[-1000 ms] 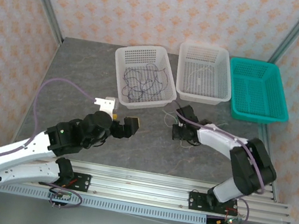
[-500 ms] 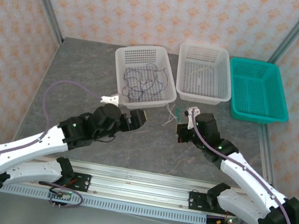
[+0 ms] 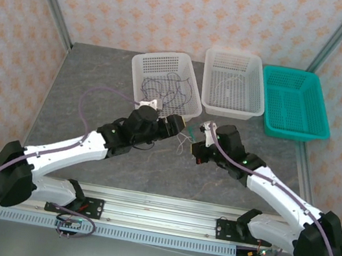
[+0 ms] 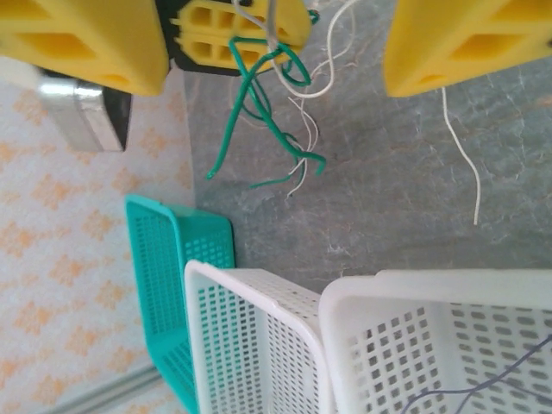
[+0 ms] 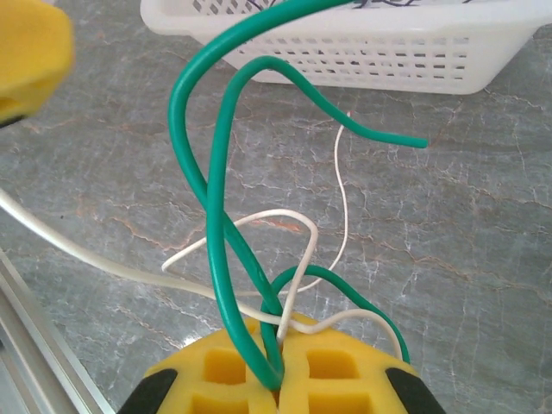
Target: Untangle the cables
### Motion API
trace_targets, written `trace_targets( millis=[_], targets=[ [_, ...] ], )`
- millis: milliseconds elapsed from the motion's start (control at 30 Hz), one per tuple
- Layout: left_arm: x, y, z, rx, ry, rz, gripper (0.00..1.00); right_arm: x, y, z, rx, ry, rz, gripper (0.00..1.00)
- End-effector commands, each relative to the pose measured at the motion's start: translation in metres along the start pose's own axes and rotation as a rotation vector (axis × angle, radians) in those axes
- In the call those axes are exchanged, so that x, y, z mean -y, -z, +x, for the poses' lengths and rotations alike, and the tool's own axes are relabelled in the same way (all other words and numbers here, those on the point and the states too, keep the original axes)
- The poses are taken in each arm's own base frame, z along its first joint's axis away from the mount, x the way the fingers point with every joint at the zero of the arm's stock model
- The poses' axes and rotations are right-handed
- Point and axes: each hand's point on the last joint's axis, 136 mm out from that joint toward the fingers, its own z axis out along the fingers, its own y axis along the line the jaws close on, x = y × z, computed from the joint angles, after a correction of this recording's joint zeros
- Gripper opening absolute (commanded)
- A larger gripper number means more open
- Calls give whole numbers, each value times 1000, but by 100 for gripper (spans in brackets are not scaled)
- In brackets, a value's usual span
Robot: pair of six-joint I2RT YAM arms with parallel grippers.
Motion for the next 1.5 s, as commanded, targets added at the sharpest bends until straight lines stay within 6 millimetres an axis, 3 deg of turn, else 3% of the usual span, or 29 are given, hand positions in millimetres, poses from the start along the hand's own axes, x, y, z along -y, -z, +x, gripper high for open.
trace_targets(
  millis=[0,133,167,233,300,467,567,733,933,1067,1233,1300,1467],
  targets=[
    [21,-2,-7,10,15,68,52,-14,10,-25,83,0,-45,0],
    [18,-3,-3,-5,24,65,5,-7,10,-26,99,-30,-9,0],
    [18,-2,-3,-5,27,65,0,-2,10,-26,105,-39,18,0],
    [21,3,-5,1,19,79,0,12,9,-26,120,-61,89,6],
    [37,14,-11,13,-9,128,0,35,7,-20,136,-98,202,8],
    [95,60,-30,25,-159,234,0,104,1,21,159,-261,499,13],
    [111,88,-41,55,-201,253,0,130,-3,51,113,-382,572,14],
    [122,131,-60,142,-242,272,0,161,-1,90,42,-534,687,14],
    [129,190,-89,288,-319,243,0,179,6,100,33,-642,764,14],
    [128,220,-105,369,-351,206,0,173,1,91,12,-648,718,17],
    [121,239,-114,412,-365,150,0,154,3,68,26,-622,611,43],
    [116,241,-115,427,-362,143,0,134,-1,53,20,-597,494,50],
    [97,231,-111,413,-350,78,0,65,20,-14,153,-479,173,68]
  ],
)
